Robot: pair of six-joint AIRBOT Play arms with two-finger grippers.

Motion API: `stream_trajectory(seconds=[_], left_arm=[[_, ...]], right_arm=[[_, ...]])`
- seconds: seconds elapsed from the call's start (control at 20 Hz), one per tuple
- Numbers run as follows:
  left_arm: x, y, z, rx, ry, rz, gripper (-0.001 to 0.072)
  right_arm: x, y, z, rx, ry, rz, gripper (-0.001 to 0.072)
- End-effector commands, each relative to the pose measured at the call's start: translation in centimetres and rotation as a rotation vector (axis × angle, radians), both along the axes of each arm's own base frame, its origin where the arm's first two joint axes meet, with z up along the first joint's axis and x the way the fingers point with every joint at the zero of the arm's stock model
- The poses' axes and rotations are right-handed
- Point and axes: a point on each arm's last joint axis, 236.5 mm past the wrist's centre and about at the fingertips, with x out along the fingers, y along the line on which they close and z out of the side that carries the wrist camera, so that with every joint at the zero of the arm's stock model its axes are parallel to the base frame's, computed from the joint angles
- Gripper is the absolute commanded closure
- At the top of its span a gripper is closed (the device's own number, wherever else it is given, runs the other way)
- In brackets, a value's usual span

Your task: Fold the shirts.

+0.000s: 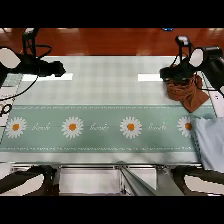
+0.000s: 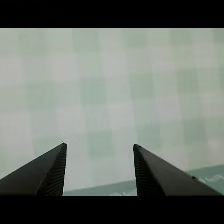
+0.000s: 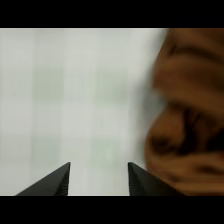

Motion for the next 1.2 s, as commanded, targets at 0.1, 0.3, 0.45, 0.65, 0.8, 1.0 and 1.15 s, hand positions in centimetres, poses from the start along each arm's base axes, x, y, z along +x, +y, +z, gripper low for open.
stream_trajectory(seconds=[0.1,0.3,0.45,0.65,0.8,1.0,1.15], left_arm=[[0.3,9.5,-0.6,0.108,0.017,0.265,0.0198],[-3.9,9.8,-6.8,0.018,0.196,0.298,0.0198],[-6.9,8.0,-11.0,0.019,0.296,0.244,0.0199],[-8.3,7.7,-12.7,0.024,0.342,0.239,0.0199],[-7.8,7.7,-11.4,0.018,0.312,0.242,0.0199],[-7.6,10.8,-4.4,0.073,0.115,0.288,0.0200],[-9.8,13.1,2.4,0.061,-0.052,0.368,0.0200]], right_arm=[[4.2,-11.9,4.9,-0.153,-0.245,-0.268,0.0297],[3.5,-16.2,-2.3,0.012,-0.083,-0.362,0.0297],[3.2,-16.8,-8.3,0.057,0.032,-0.373,0.0297],[2.5,-15.8,-13.5,0.110,0.141,-0.374,0.0311],[1.8,-14.3,-13.9,0.149,0.192,-0.320,0.0684],[3.5,-14.5,-4.4,0.104,0.065,-0.226,0.0686],[4.3,-13.0,7.6,0.119,-0.177,-0.161,0.0686]])
